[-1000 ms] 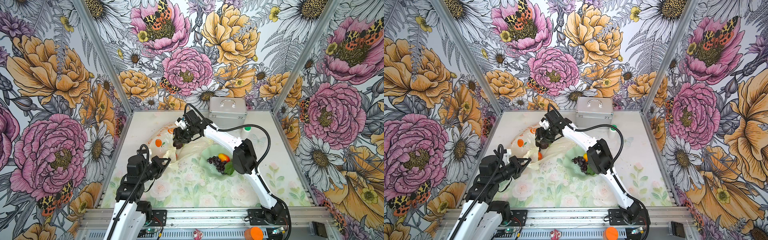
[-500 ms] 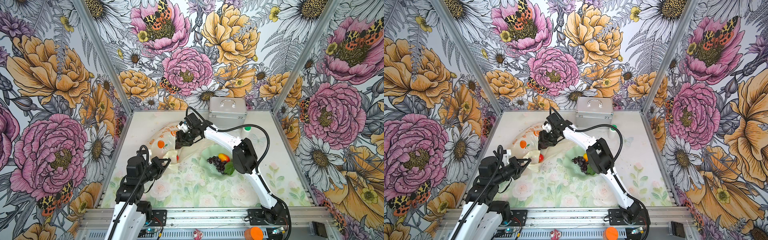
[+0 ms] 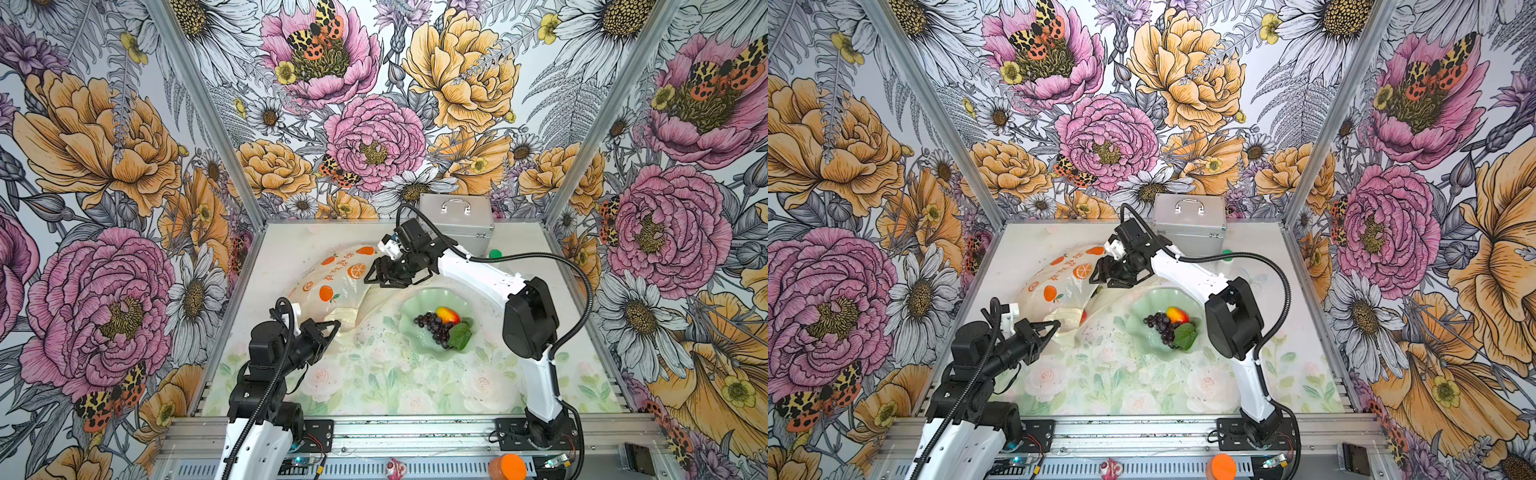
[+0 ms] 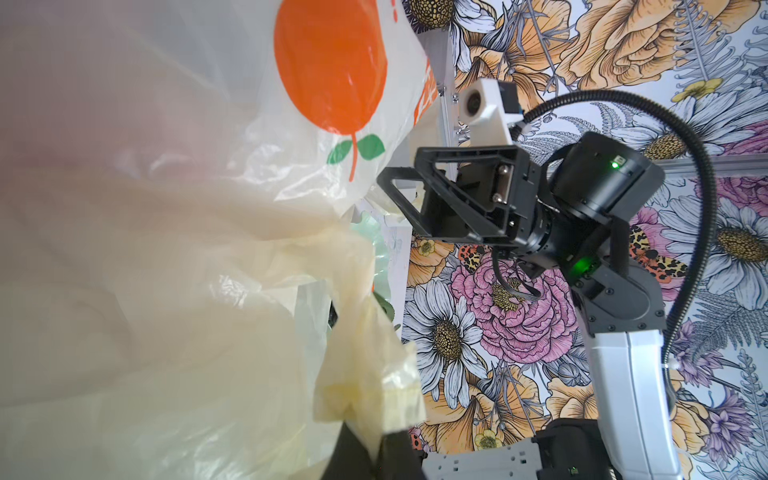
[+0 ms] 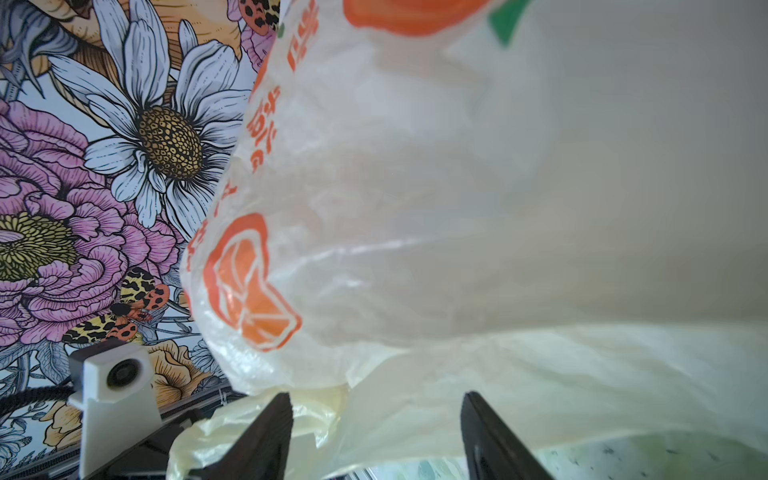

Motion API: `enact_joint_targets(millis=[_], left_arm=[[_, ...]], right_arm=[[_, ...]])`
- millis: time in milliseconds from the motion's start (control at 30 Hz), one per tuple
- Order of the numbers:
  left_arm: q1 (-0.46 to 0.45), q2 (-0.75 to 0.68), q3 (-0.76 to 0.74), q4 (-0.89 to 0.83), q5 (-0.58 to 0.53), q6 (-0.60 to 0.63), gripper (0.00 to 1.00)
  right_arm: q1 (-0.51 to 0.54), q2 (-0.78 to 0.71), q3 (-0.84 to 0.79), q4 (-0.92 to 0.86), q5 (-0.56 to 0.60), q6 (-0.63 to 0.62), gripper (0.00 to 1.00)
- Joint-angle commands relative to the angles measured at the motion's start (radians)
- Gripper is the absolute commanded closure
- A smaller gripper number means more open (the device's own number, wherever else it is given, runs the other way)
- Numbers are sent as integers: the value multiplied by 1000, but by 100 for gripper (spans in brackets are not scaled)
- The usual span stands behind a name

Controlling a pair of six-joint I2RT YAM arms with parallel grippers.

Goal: Place the fruits into the plastic bag
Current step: 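Open the right gripper inside the bag to drop the mango, then withdraw the right gripper from the bag and move it over the dish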

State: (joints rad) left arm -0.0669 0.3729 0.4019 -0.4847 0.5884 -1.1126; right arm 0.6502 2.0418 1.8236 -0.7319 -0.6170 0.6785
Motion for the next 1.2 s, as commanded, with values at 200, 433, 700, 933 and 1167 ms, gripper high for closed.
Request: enact_joint_targets(millis=[200, 433, 700, 933, 1167], left_arm=[[12, 35, -18, 20, -25, -4, 100], [9, 91, -2, 66, -40, -4, 100], [-5, 187, 2, 149, -62, -8, 100], [-90, 313, 29, 247, -115, -13, 100], [-172, 386, 59, 285, -166, -8, 100]], right_arm=[[-43, -296, -248, -4, 52, -63, 33], [-130, -425, -360, -279, 189, -178, 33], [-136, -434, -419, -478, 419, -320, 33], [-136, -386, -425, -477, 502, -354, 33], [-136, -274, -348, -478, 562, -400, 37]])
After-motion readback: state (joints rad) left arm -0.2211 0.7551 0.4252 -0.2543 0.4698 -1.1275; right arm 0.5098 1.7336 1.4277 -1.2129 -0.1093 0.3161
